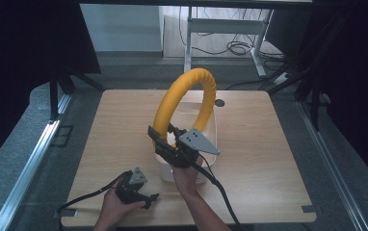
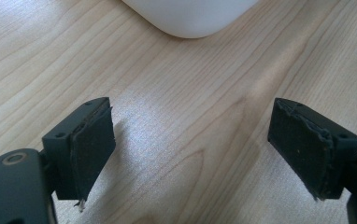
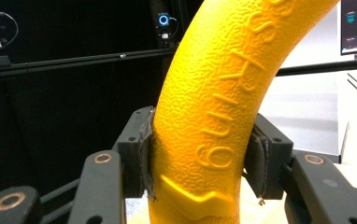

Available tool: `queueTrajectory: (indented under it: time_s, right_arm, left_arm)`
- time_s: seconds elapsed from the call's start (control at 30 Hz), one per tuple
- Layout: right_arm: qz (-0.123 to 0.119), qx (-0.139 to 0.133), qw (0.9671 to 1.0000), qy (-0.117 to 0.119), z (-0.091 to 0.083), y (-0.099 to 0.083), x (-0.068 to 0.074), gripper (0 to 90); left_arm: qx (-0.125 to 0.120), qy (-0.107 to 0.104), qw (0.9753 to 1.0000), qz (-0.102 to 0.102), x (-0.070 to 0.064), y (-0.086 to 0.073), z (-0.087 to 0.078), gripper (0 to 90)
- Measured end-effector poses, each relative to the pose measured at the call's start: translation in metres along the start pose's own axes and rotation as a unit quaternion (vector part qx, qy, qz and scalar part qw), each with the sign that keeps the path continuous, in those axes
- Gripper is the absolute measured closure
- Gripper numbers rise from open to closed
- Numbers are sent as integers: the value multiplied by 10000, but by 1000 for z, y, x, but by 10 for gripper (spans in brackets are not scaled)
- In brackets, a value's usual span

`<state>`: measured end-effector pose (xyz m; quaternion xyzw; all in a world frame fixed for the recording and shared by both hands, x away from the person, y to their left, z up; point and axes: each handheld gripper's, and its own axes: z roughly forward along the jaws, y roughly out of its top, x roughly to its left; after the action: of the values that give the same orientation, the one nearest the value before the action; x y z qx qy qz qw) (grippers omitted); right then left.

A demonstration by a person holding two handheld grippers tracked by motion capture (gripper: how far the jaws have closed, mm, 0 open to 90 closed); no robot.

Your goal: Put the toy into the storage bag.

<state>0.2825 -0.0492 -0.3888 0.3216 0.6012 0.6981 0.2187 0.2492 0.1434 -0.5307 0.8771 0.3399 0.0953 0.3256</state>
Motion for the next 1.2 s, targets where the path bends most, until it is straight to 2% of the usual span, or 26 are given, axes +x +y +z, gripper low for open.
queueTrajectory:
  time_s: [0.53, 0.57, 0.73, 0.83, 0.93, 1.0, 1.2]
  right_arm:
    - [275, 188, 9994, -57, -2, -15, -9, 493]
    - [349, 249, 9991, -43, -2, -17, -10, 492]
    - [326, 399, 9986, -93, -1, -22, -11, 478]
    - [394, 532, 9978, -104, -1, -24, -14, 475]
    - [379, 703, 9967, -136, 0, -25, -14, 463]
    - [253, 771, 9964, -243, 0, -26, -13, 450]
    - [198, 765, 9965, -270, -4, -23, -14, 421]
  left_arm:
    - [5, -27, 10000, -39, -1, 0, 1, 151]
    - [5, -32, 10000, -42, -1, 0, 1, 151]
    - [11, -37, 10000, -41, -1, 0, 2, 151]
    - [18, -38, 10000, -42, -1, 0, 2, 151]
    - [22, -44, 10000, -18, -1, 0, 3, 150]
    - [25, -39, 10000, -15, -1, 0, 2, 150]
    - [43, -60, 10000, -30, -1, 0, 3, 150]
